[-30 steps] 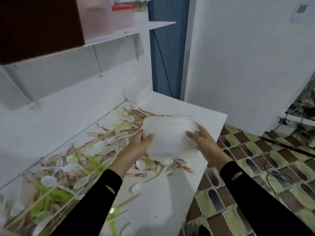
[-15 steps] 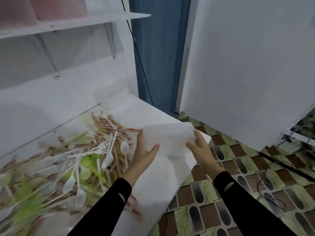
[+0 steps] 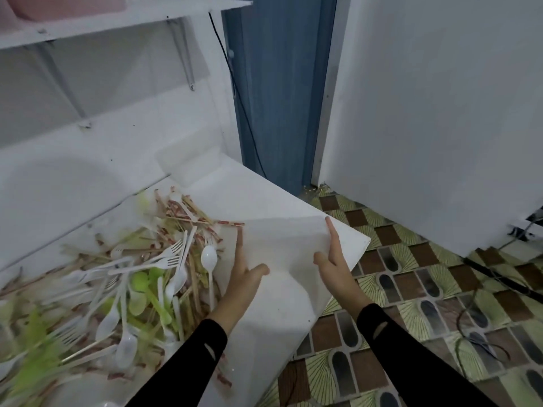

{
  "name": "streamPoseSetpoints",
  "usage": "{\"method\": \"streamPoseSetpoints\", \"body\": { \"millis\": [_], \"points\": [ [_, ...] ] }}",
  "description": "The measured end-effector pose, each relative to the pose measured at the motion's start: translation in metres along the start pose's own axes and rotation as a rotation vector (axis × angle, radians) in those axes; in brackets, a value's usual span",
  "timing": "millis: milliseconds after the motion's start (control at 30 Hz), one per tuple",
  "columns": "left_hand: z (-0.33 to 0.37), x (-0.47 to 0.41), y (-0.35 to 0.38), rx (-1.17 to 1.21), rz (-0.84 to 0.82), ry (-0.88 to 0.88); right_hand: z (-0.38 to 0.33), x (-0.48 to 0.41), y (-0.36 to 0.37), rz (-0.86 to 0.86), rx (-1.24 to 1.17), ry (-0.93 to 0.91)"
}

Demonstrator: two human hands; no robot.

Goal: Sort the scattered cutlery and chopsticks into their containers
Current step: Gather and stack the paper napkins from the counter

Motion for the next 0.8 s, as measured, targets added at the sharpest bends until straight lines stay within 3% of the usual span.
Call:
{"method": "streamPoseSetpoints", "body": {
  "millis": [133, 233, 367, 500, 567, 700, 800],
  "points": [
    [0.0, -0.001, 0.0, 0.051, -0.128, 0.062, -0.004, -0.003, 0.002, 0.045, -0.123, -0.002],
    [0.007, -0.004, -0.001, 0.194, -0.073, 0.018, -0.009, -0.003, 0.005, 0.094, -0.186, -0.005],
    [0.014, -0.004, 0.004, 0.118, 0.068, -0.02, -0.013, -0.001, 0.014, 0.191, -0.217, 0.004],
    [0.018, -0.005, 0.007, 0.034, 0.036, -0.019, -0.012, -0.001, 0.012, 0.157, -0.227, 0.018],
    [0.014, -0.005, 0.006, -0.058, -0.091, -0.054, -0.01, -0.003, 0.007, 0.1, -0.192, 0.034],
    [0.01, -0.014, -0.013, -0.472, -0.338, 0.006, -0.012, -0.012, 0.0, -0.04, -0.019, 0.082],
    [0.022, -0.032, -0.03, -0.59, -0.222, 0.16, -0.022, -0.032, 0.001, -0.1, 0.177, 0.033]
  ]
}}
Point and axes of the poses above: each hand's wrist, its own x-axis away from the middle knuckle, its own y-axis out of the palm, z = x × y, the point moved 5 cm from there along -x, towards the middle knuckle, and after that the axes turned 6 degrees about -x, right-handed, at the moved point
